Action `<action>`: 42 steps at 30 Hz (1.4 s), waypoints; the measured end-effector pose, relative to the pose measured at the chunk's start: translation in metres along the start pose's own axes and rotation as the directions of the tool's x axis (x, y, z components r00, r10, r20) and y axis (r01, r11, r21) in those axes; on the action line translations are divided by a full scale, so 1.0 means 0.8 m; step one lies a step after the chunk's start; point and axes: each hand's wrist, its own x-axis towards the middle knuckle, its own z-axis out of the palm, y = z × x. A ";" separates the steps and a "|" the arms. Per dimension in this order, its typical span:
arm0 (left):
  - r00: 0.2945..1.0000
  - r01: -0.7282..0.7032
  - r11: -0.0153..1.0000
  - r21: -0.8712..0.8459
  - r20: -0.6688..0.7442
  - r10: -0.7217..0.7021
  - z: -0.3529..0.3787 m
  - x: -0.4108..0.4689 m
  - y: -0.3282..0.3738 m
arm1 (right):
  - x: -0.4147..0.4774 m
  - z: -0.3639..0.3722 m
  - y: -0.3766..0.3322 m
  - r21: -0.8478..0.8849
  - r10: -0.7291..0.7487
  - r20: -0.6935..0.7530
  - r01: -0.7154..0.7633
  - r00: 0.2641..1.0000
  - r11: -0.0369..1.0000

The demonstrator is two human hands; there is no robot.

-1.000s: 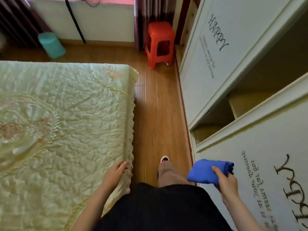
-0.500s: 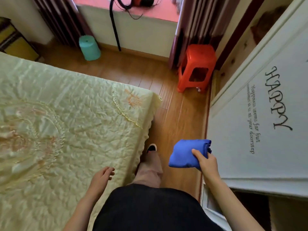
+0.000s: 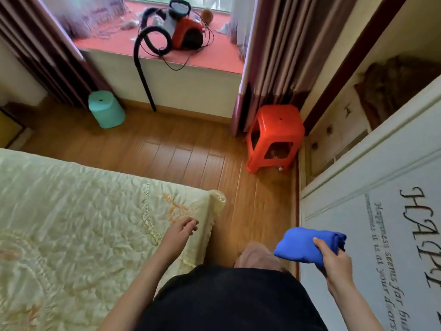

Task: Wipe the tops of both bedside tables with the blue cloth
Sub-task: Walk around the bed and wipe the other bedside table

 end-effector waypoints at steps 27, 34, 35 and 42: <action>0.559 0.247 0.603 -0.758 -0.397 -0.728 -0.064 0.398 0.140 | 0.323 0.690 -0.469 -0.351 0.038 0.854 0.520 0.519 0.779; 0.503 0.174 0.541 -0.823 -0.398 -0.767 -0.207 0.505 0.164 | 0.315 0.889 -0.549 -0.380 0.075 0.882 0.607 0.466 0.697; 0.503 0.160 0.552 -0.819 -0.413 -0.759 -0.234 0.521 0.171 | 0.315 0.915 -0.563 -0.380 0.067 0.881 0.617 0.468 0.689; 0.520 0.050 0.661 -0.749 -0.546 -0.657 -0.415 0.618 0.221 | 0.341 1.091 -0.634 -0.440 0.020 0.839 0.656 0.544 0.614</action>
